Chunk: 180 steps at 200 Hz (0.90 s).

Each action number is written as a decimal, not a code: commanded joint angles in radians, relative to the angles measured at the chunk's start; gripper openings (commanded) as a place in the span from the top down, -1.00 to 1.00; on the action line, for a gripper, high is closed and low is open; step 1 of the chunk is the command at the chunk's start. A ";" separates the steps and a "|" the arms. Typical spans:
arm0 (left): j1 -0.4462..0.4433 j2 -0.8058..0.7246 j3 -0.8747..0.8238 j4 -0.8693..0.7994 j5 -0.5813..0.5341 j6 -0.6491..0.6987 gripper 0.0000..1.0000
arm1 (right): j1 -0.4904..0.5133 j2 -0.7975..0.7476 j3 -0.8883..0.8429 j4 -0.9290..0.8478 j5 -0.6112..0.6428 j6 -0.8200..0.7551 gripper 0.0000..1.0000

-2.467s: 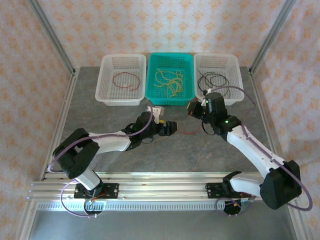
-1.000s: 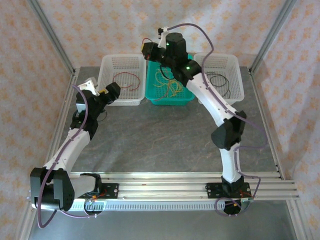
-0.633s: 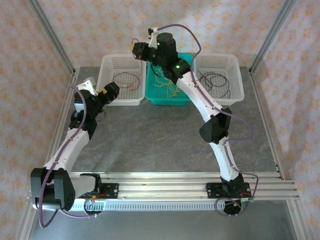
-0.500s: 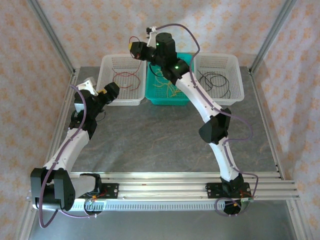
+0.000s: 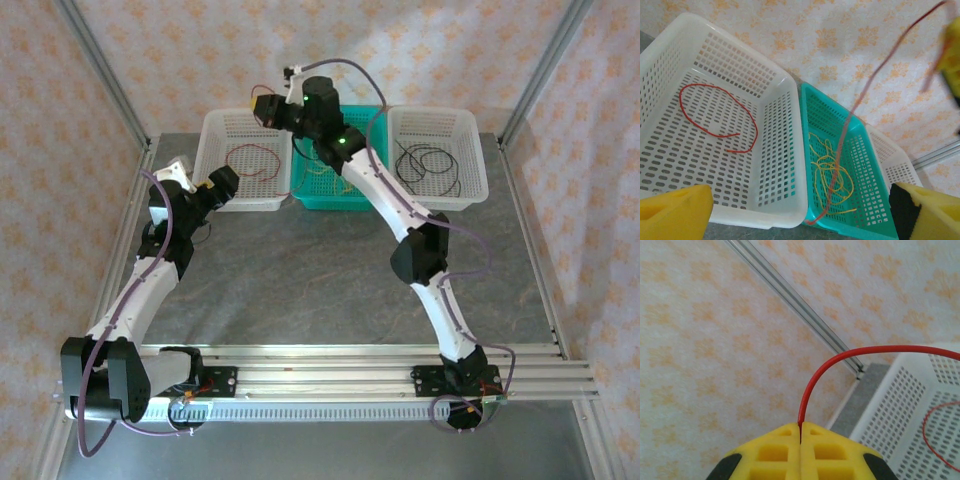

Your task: Untangle the cables

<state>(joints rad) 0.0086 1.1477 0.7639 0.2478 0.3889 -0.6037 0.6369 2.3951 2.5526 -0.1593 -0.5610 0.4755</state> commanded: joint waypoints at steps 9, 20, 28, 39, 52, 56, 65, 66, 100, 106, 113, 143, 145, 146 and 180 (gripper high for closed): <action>0.008 -0.040 -0.015 -0.008 -0.001 0.004 -0.84 | 0.001 0.052 0.022 0.007 -0.034 0.013 0.89; 0.009 -0.043 -0.019 -0.007 -0.002 0.002 -0.84 | 0.002 0.060 0.021 0.004 -0.036 0.013 0.89; 0.009 -0.044 -0.022 -0.007 -0.002 0.001 -0.84 | 0.001 0.065 0.021 0.002 -0.037 0.012 0.89; 0.008 -0.046 -0.024 -0.006 -0.003 0.001 -0.84 | 0.002 0.069 0.016 0.000 -0.036 0.011 0.88; 0.008 -0.043 -0.027 -0.006 -0.002 -0.001 -0.84 | 0.001 0.074 0.009 -0.008 -0.034 0.009 0.82; 0.008 -0.041 -0.028 -0.006 0.000 -0.001 -0.84 | 0.001 0.076 0.007 -0.011 -0.034 0.010 0.81; 0.008 -0.039 -0.029 -0.004 0.002 -0.002 -0.84 | 0.002 0.082 0.006 -0.018 -0.038 0.010 0.79; 0.008 -0.039 -0.030 -0.004 0.003 -0.002 -0.84 | 0.001 0.083 0.006 -0.018 -0.039 0.011 0.79; 0.008 -0.049 -0.040 -0.005 0.002 0.001 -0.84 | 0.007 0.069 0.028 -0.023 -0.046 0.006 1.00; 0.009 -0.055 -0.041 -0.007 -0.003 0.002 -0.84 | 0.007 0.058 0.032 -0.018 -0.048 0.005 1.00; 0.008 -0.065 -0.043 -0.009 -0.007 0.005 -0.84 | 0.011 0.044 0.032 -0.007 -0.048 0.004 1.00; 0.008 -0.091 -0.042 -0.027 -0.037 0.012 -0.84 | 0.016 -0.027 0.033 0.048 -0.058 0.002 1.00; 0.009 -0.093 -0.043 -0.029 -0.038 0.012 -0.84 | 0.017 -0.031 0.033 0.051 -0.059 0.002 1.00; 0.009 -0.093 -0.042 -0.029 -0.038 0.012 -0.84 | 0.017 -0.034 0.033 0.051 -0.059 0.002 1.00; 0.008 -0.089 -0.038 -0.030 -0.036 0.012 -0.84 | 0.023 -0.077 0.034 0.084 -0.059 0.000 1.00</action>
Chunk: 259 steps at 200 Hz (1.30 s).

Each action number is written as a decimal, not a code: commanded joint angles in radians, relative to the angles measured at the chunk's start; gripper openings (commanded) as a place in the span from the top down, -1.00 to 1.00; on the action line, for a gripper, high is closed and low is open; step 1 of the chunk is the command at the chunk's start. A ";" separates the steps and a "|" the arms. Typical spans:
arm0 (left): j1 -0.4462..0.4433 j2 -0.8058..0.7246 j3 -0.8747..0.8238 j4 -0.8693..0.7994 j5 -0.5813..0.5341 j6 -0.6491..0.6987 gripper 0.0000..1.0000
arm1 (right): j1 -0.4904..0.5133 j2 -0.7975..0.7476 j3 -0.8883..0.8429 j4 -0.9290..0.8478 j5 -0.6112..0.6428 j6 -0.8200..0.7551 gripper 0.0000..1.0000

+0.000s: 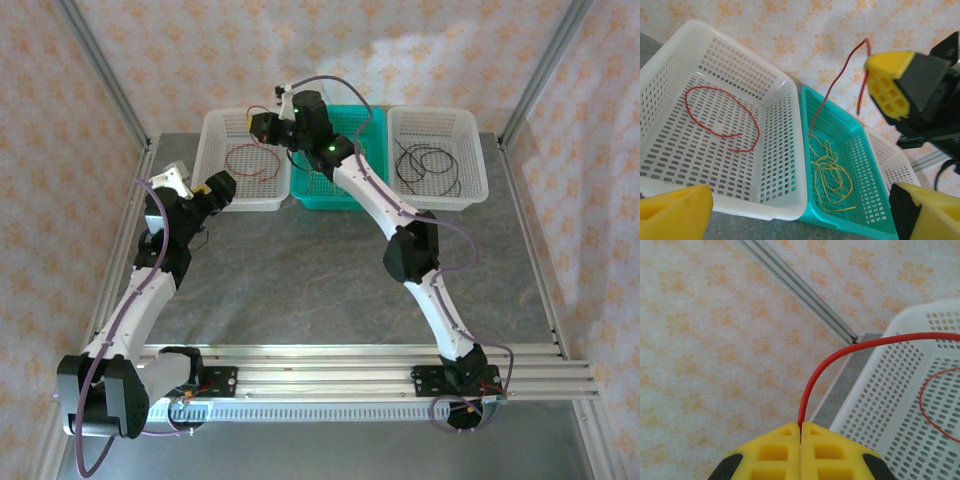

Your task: Untangle the cables

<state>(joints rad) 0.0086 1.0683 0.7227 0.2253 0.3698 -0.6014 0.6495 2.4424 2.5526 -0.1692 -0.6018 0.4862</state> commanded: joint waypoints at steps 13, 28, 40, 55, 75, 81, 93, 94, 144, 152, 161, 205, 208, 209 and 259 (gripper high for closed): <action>0.008 -0.007 0.003 -0.003 -0.014 0.009 -0.84 | 0.012 -0.131 0.035 0.096 -0.019 -0.011 1.00; 0.008 -0.005 0.001 0.002 -0.012 0.009 -0.84 | 0.012 -0.134 0.035 0.097 -0.022 -0.011 1.00; 0.008 -0.004 0.003 0.000 -0.012 0.009 -0.84 | 0.015 -0.135 0.035 0.098 -0.023 -0.014 1.00; 0.008 -0.005 0.003 -0.001 -0.012 0.009 -0.84 | 0.016 -0.129 0.035 0.096 -0.021 -0.014 1.00; 0.008 -0.009 0.000 -0.004 -0.015 0.009 -0.84 | 0.016 -0.118 0.035 0.092 -0.018 -0.012 1.00; 0.008 -0.009 0.000 -0.004 -0.015 0.009 -0.84 | 0.016 -0.112 0.034 0.091 -0.018 -0.011 1.00; 0.008 -0.007 -0.004 -0.004 -0.013 0.009 -0.84 | 0.016 -0.098 0.034 0.080 -0.014 -0.013 1.00; 0.008 -0.007 -0.005 -0.004 -0.013 0.009 -0.84 | 0.016 -0.096 0.034 0.079 -0.014 -0.013 1.00; 0.008 -0.010 -0.019 -0.007 -0.015 0.009 -0.84 | 0.016 0.002 0.030 0.030 0.017 -0.034 0.98; 0.008 -0.009 -0.021 -0.008 -0.014 0.009 -0.84 | 0.016 0.018 0.029 0.023 0.019 -0.034 0.96; 0.009 -0.006 -0.027 -0.010 -0.015 0.009 -0.84 | 0.016 0.035 0.027 0.013 0.020 -0.035 0.93; 0.008 -0.007 -0.049 -0.011 -0.024 0.009 -0.84 | 0.016 0.063 -0.007 -0.013 0.036 -0.042 0.76; 0.008 -0.007 -0.051 -0.011 -0.025 0.009 -0.84 | 0.016 0.062 -0.008 -0.015 0.037 -0.041 0.73; 0.008 -0.007 -0.051 -0.011 -0.025 0.010 -0.84 | 0.016 0.062 -0.008 -0.015 0.038 -0.042 0.72; 0.006 -0.024 -0.079 -0.030 -0.050 0.009 -0.84 | 0.016 0.033 -0.006 -0.066 0.086 -0.077 0.10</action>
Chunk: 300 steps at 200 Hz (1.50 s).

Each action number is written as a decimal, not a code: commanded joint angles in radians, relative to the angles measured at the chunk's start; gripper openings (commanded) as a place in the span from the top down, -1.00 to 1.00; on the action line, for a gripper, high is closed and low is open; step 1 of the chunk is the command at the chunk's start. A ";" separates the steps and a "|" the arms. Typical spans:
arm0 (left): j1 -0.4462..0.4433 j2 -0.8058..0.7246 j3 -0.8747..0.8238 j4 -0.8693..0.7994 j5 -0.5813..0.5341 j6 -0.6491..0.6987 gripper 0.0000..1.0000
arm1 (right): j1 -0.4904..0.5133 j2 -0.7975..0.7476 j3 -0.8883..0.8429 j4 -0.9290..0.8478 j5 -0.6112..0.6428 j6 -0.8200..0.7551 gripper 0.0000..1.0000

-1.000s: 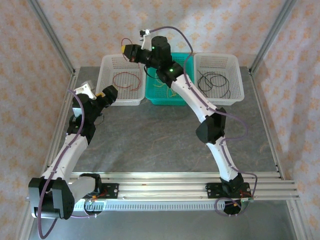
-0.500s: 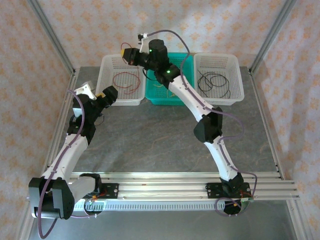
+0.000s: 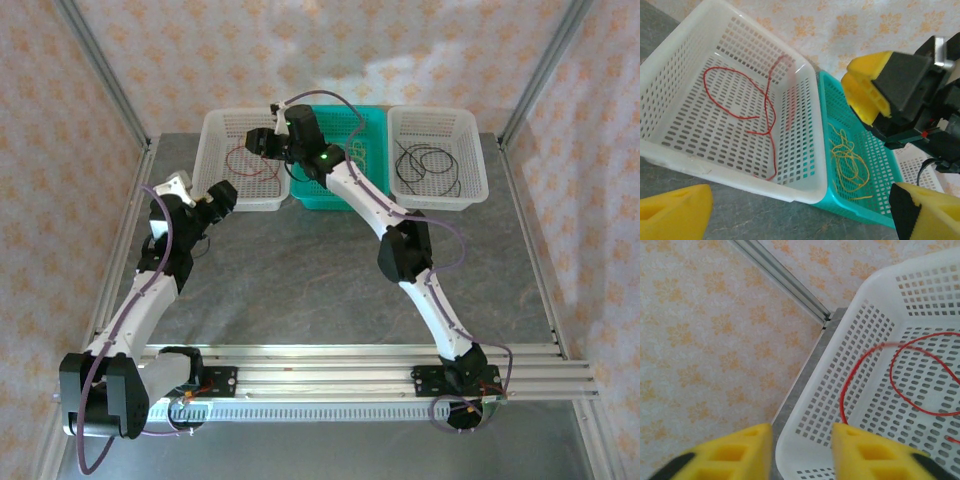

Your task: Untangle the cables

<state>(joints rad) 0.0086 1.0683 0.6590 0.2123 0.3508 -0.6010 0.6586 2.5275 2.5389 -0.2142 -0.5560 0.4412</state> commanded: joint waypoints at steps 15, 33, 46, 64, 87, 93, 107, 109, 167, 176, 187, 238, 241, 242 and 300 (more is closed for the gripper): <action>-0.003 -0.033 -0.014 -0.033 -0.047 0.044 -0.84 | 0.008 -0.074 0.007 -0.054 0.064 -0.055 0.09; -0.040 -0.034 -0.004 -0.054 -0.085 0.067 -0.84 | 0.007 -0.117 -0.006 -0.104 0.107 -0.097 0.09; -0.090 -0.030 0.013 -0.079 -0.134 0.090 -0.84 | 0.007 -0.166 -0.041 -0.134 0.150 -0.131 0.07; -0.190 -0.034 0.039 -0.112 -0.234 0.127 -0.86 | 0.007 -0.264 -0.143 -0.160 0.206 -0.191 0.02; -0.294 -0.049 0.030 -0.105 -0.334 0.151 -0.93 | 0.007 -0.449 -0.413 -0.103 0.292 -0.243 -0.04; -0.317 -0.052 0.018 -0.093 -0.350 0.157 -0.95 | 0.007 -0.509 -0.510 -0.064 0.316 -0.249 -0.06; -0.369 -0.063 -0.017 -0.050 -0.382 0.167 -0.98 | 0.005 -0.643 -0.725 0.024 0.367 -0.251 -0.12; -0.377 -0.064 -0.023 -0.044 -0.387 0.167 -0.98 | 0.004 -0.657 -0.753 0.035 0.373 -0.251 -0.12; -0.521 0.023 -0.114 0.134 -0.471 0.152 -0.98 | -0.010 -1.094 -1.412 0.223 0.602 -0.184 -0.37; -0.520 0.020 -0.137 0.166 -0.506 0.156 -0.98 | -0.015 -1.153 -1.507 0.249 0.635 -0.170 -0.45; -0.519 -0.005 -0.176 0.206 -0.566 0.167 -0.98 | -0.022 -1.221 -1.616 0.273 0.679 -0.152 -0.61; -0.433 -0.177 -0.345 0.362 -0.745 0.295 -0.98 | -0.078 -1.491 -1.990 0.385 0.987 -0.045 -0.99; -0.425 -0.186 -0.352 0.370 -0.749 0.306 -0.98 | -0.086 -1.505 -2.010 0.401 1.000 -0.046 -0.99; -0.421 -0.189 -0.354 0.372 -0.751 0.312 -0.99 | -0.088 -1.510 -2.018 0.404 1.003 -0.047 -0.99; -0.271 -0.297 -0.443 0.437 -0.863 0.472 -0.99 | -0.269 -1.646 -2.231 0.606 1.122 -0.155 -0.99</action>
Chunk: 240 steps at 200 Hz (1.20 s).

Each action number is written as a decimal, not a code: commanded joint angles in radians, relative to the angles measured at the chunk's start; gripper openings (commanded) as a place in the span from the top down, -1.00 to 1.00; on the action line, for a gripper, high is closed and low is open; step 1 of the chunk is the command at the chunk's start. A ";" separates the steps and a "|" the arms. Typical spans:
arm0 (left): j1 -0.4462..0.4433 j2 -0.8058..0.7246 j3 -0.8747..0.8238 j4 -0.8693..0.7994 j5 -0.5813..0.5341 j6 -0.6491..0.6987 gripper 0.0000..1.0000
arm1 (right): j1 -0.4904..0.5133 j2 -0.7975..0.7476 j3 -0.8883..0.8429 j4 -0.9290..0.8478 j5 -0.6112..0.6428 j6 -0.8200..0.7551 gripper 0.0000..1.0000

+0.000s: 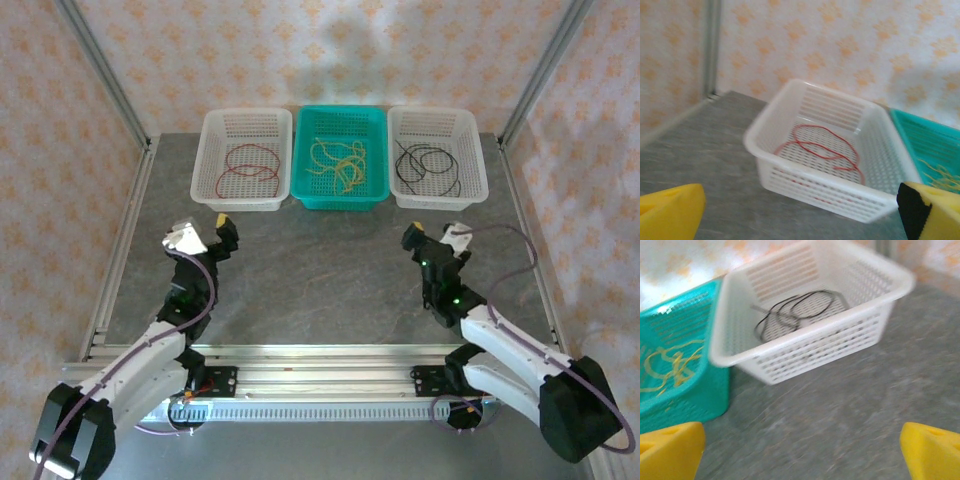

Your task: Untangle the cables

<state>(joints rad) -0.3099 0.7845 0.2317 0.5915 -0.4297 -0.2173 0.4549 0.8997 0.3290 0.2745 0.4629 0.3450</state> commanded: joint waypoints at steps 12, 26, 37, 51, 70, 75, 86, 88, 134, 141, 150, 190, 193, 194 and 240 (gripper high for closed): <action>0.069 0.002 -0.021 0.071 -0.103 0.119 -0.99 | -0.118 -0.004 -0.016 0.112 0.099 -0.077 -0.99; 0.083 0.030 -0.037 0.116 -0.113 0.172 -0.99 | -0.170 0.025 -0.021 0.140 0.087 -0.114 -0.99; 0.091 0.058 -0.054 0.163 -0.121 0.218 -0.99 | -0.201 0.053 -0.035 0.192 0.072 -0.155 -0.99; 0.102 0.096 -0.067 0.205 -0.132 0.245 -0.98 | -0.230 0.090 -0.064 0.272 0.049 -0.220 -0.99; 0.128 0.150 -0.069 0.226 -0.091 0.227 -0.99 | -0.268 0.142 -0.089 0.359 0.007 -0.253 -0.99; 0.131 0.164 -0.069 0.232 -0.079 0.221 -0.98 | -0.280 0.158 -0.090 0.375 -0.009 -0.249 -0.99; 0.132 0.198 -0.074 0.261 -0.053 0.215 -0.99 | -0.297 0.201 -0.090 0.416 -0.043 -0.250 -0.99; 0.133 0.205 -0.075 0.267 -0.050 0.214 -0.99 | -0.299 0.207 -0.090 0.422 -0.047 -0.250 -0.99; 0.154 0.380 -0.116 0.508 0.011 0.207 -0.99 | -0.329 0.358 -0.097 0.613 -0.168 -0.310 -0.99; 0.160 0.411 -0.121 0.549 0.028 0.207 -0.99 | -0.331 0.374 -0.101 0.655 -0.187 -0.328 -0.99; 0.166 0.446 -0.125 0.596 0.046 0.208 -0.99 | -0.339 0.394 -0.102 0.693 -0.217 -0.344 -0.99; 0.189 0.559 -0.122 0.755 0.125 0.239 -0.99 | -0.372 0.482 -0.096 0.844 -0.335 -0.384 -0.99; 0.194 0.570 -0.121 0.762 0.129 0.238 -0.99 | -0.373 0.490 -0.096 0.856 -0.340 -0.387 -0.99; 0.196 0.573 -0.120 0.765 0.131 0.237 -0.99 | -0.374 0.493 -0.096 0.861 -0.342 -0.387 -1.00; 0.268 0.742 -0.142 0.969 0.217 0.190 -0.99 | -0.415 0.584 -0.137 1.002 -0.448 -0.381 -1.00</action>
<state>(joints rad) -0.0597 1.4570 0.1089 1.3666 -0.2825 -0.0025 0.0517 1.4567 0.2321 1.1164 0.0860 -0.0135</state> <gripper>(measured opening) 0.994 0.997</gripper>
